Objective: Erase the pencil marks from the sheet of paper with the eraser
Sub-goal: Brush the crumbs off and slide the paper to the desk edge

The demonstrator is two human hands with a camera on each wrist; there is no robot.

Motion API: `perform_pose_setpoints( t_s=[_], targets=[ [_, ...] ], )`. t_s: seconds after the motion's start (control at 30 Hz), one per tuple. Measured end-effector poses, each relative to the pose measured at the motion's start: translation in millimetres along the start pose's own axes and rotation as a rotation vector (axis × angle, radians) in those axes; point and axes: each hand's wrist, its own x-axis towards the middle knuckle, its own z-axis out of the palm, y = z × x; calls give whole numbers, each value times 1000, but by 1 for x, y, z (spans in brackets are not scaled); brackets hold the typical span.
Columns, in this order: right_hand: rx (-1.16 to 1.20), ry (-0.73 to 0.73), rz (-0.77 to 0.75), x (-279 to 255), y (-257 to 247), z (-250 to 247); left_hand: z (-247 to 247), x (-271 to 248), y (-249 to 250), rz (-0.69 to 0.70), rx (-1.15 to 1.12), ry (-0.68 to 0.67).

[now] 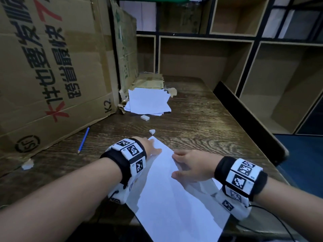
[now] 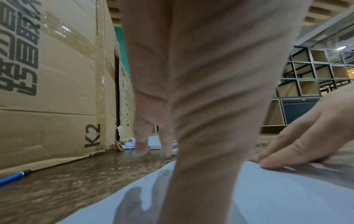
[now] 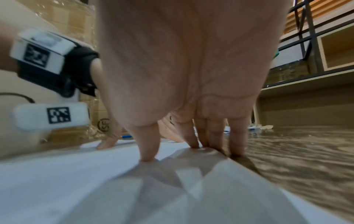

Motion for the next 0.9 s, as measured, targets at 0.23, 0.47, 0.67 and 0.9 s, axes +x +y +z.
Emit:
perform_pose_setpoints(
  t_s=[0.23, 0.47, 0.67, 0.9],
  targets=[
    [300, 308, 140, 34, -10, -18, -22, -14, -7, 4, 98, -135],
    [524, 289, 349, 82, -13, -35, -9, -12, -37, 119, 43, -180],
    [641, 269, 420, 88, -16, -34, 0, -17, -42, 184, -39, -152],
    [692, 298, 526, 67, 21, -29, -4, -19, -23, 165, 83, 6]
  ],
)
